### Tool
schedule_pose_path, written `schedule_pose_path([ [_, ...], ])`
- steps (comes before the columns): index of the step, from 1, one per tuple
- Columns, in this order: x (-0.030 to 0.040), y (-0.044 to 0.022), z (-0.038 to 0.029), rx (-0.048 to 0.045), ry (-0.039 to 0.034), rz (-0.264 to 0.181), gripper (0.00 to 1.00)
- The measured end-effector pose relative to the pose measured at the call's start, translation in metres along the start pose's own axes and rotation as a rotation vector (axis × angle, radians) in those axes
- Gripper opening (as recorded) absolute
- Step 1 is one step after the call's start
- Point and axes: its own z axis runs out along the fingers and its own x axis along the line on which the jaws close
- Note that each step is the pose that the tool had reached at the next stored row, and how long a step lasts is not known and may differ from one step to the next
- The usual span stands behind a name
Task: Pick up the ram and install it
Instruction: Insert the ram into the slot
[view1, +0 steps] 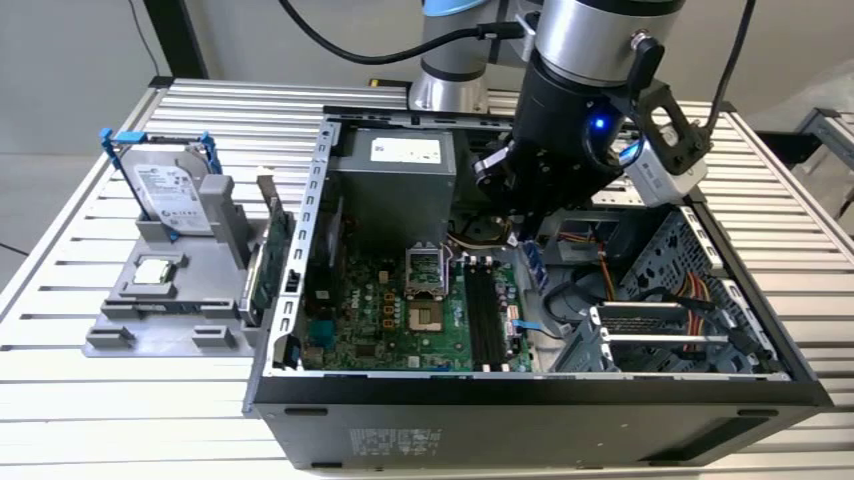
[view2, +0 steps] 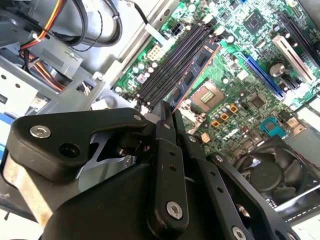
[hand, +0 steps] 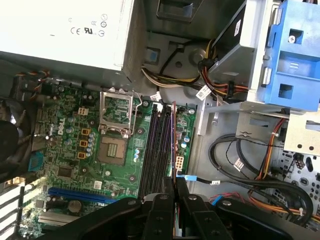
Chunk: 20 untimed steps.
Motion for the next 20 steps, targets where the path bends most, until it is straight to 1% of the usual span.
schedule_pose_path([
  [12, -0.0001, 0.0003, 0.0011, 0.0002, -0.0003, 0.007, 0.0],
  [17, 0.0, 0.0003, 0.003, 0.0001, -0.0004, 0.007, 0.0],
  [20, 0.0, 0.0003, 0.0031, 0.0003, -0.0003, 0.007, 0.0],
])
